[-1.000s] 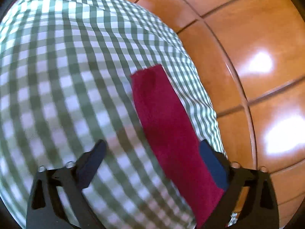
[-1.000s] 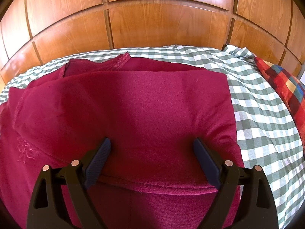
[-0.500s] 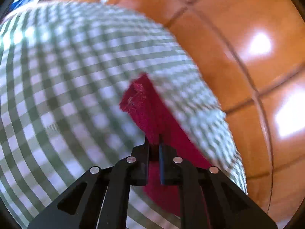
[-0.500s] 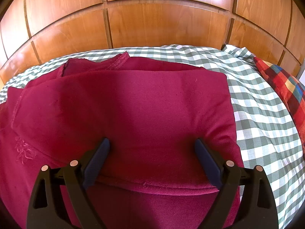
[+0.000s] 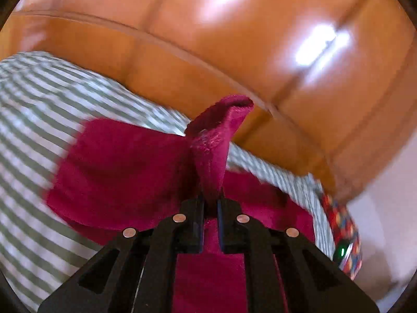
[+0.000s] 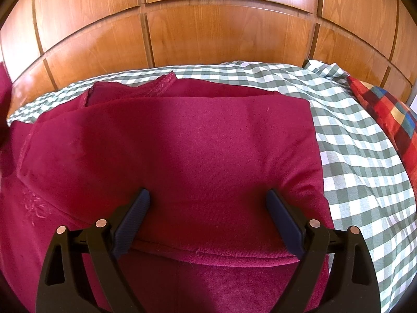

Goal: Fold small clothes

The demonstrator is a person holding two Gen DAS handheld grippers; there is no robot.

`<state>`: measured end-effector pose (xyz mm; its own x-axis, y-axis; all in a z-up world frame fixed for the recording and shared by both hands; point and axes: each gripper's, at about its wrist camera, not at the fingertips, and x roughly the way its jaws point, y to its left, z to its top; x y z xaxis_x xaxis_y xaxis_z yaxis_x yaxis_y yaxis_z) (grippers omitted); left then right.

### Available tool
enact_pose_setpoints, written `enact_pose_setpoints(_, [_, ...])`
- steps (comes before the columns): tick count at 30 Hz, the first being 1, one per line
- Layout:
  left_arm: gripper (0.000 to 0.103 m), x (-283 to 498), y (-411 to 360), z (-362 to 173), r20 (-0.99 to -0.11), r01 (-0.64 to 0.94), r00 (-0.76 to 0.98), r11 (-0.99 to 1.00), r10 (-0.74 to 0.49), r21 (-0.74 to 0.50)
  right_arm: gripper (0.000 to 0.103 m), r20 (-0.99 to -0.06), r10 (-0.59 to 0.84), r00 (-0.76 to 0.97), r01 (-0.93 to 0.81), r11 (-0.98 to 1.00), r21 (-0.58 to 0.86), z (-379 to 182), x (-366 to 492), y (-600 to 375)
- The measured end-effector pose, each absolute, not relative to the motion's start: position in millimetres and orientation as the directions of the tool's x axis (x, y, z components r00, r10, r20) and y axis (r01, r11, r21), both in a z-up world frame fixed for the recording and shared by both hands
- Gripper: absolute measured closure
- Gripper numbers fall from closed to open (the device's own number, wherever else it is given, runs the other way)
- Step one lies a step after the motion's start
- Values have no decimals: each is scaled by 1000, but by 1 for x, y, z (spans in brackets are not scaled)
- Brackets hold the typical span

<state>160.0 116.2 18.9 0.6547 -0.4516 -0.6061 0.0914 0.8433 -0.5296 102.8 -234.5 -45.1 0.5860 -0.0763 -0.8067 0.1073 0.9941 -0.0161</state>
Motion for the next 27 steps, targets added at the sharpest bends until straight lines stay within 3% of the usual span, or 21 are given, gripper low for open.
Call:
enact_pose_setpoints(5, [93,154,45,-17,-700,154,543,874,-464,-460,13,-806,-66,588,106,994,-4,-45,102,-236])
enact_pose_setpoints(7, [84,149,33,-31,-725,154,517,883,-454,-443,13,-810,-60,583,104,995,1,-44,103,-237])
enact_pose_setpoints(10, [59,135,35,-33,-731,152,539,902,-419,-404,13,-821,-49,569,98,995,8,-40,105,-238])
enact_pose_setpoints(12, [56,123,39,-30,-724,152,561,910,-401,-385,13,-828,-23,560,94,995,36,-32,107,-238])
enact_pose_setpoints(18, [54,87,66,-32,-708,124,603,920,-367,-371,14,-750,332,572,-18,919,394,-1,110,-209])
enact_pose_setpoints(21, [56,80,75,-42,-724,98,596,926,-347,-363,20,-724,466,509,-79,863,500,-4,123,-177])
enact_pose_setpoints(24, [57,79,80,-53,-734,78,585,925,-345,-372,31,-764,482,430,-102,866,489,-18,142,-143])
enact_pose_setpoints(26, [60,81,83,-60,-738,64,582,924,-341,-376,49,-813,443,377,-97,892,441,-32,152,-122])
enact_pose_setpoints(27, [60,81,85,-64,-741,58,578,923,-342,-381,69,-831,413,374,-97,908,407,-34,154,-116])
